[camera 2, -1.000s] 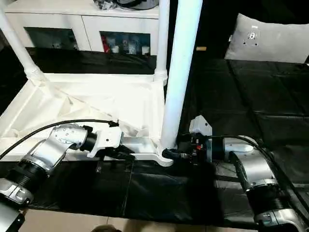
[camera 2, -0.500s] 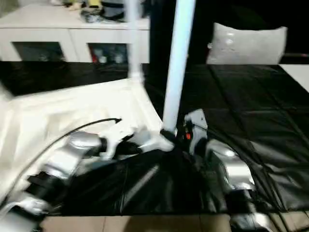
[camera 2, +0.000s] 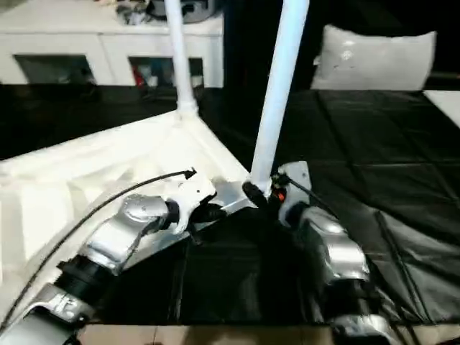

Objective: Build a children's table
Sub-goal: Rotate leg to tighten

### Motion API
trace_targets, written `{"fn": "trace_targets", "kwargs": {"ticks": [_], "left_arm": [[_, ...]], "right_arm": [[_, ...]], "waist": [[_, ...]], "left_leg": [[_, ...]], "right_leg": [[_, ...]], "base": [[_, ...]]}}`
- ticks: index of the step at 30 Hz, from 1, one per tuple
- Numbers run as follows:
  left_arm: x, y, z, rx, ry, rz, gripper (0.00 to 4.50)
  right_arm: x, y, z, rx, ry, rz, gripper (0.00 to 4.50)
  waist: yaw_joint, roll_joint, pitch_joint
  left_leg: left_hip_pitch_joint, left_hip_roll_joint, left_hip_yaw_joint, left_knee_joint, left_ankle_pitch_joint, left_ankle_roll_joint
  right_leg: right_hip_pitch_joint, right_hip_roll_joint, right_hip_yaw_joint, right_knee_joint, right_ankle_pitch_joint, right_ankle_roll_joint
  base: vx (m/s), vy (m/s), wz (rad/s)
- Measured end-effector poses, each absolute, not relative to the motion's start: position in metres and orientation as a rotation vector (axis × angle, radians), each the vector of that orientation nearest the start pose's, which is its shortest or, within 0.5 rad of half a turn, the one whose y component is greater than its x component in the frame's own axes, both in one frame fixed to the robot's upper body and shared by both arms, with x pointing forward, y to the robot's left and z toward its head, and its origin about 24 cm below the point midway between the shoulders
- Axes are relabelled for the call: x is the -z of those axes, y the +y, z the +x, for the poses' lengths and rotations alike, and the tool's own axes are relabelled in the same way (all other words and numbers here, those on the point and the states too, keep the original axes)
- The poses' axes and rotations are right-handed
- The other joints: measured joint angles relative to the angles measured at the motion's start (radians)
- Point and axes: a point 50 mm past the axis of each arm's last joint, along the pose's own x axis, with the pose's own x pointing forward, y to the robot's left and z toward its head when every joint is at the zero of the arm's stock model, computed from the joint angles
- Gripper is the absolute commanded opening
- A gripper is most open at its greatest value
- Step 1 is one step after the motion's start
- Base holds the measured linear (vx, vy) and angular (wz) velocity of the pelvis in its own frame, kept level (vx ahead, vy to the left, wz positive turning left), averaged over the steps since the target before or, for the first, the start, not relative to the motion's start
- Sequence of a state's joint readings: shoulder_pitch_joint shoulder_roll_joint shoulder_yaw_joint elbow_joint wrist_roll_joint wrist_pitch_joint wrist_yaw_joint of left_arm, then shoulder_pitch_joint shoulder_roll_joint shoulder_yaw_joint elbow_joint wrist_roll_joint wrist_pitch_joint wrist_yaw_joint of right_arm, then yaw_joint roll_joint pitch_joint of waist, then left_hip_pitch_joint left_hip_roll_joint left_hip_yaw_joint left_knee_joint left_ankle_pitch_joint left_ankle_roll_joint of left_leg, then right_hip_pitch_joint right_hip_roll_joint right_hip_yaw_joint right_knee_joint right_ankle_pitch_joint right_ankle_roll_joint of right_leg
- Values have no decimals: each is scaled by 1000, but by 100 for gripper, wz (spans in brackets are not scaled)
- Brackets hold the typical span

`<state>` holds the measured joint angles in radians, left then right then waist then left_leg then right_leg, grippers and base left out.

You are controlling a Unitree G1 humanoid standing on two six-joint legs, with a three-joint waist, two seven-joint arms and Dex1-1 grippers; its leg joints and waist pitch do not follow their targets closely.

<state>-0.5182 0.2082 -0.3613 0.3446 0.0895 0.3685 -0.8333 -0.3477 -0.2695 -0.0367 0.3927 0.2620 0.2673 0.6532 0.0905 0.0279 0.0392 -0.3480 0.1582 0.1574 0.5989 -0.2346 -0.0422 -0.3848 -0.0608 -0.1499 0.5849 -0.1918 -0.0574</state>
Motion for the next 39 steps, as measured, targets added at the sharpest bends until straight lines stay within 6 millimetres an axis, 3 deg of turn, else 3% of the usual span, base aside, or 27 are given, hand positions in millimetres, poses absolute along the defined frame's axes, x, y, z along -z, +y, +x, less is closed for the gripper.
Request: {"fn": "trace_targets", "kwargs": {"ticks": [4, 10, 20, 26, 39], "left_arm": [[-51, 84, 306, 1166, 395, 450, 0], [-50, 99, 299, 1329, 394, 504, 0], [-53, 110, 292, 1564, 428, 591, 0], [-53, 108, 290, 1624, 436, 596, 0], [-53, 107, 292, 1639, 431, 597, 0]], "right_arm": [[-44, -189, 298, -717, 265, 75, 412], [-72, -211, 289, -930, 238, -20, 441], [-64, -200, 274, -1229, 368, -96, 441], [-59, -192, 269, -1312, 404, -113, 441], [-56, -188, 267, -1351, 420, -79, 337]], "waist": [[18, 1, 0], [39, 3, 0], [66, 3, 0], [76, 3, 0], [80, 3, 0]], "left_leg": [[-11, 3, 0, 4, 0, 0], [-9, 4, 0, 7, 0, 0], [-1, 5, 1, 9, 0, 0], [-1, 5, 1, 9, 0, 0], [-2, 5, 2, 9, 0, 0]], "right_leg": [[-14, 1, -2, 12, -5, -5], [-10, 1, -2, 11, -5, -4], [-2, 1, -2, 10, -7, 1], [-2, 0, -2, 10, -6, 0], [-2, 0, -2, 10, -6, -1]], "base": [[0, 0, 0], [0, 0, 0], [0, 0, 0], [0, 0, 0], [0, 0, 0]]}}
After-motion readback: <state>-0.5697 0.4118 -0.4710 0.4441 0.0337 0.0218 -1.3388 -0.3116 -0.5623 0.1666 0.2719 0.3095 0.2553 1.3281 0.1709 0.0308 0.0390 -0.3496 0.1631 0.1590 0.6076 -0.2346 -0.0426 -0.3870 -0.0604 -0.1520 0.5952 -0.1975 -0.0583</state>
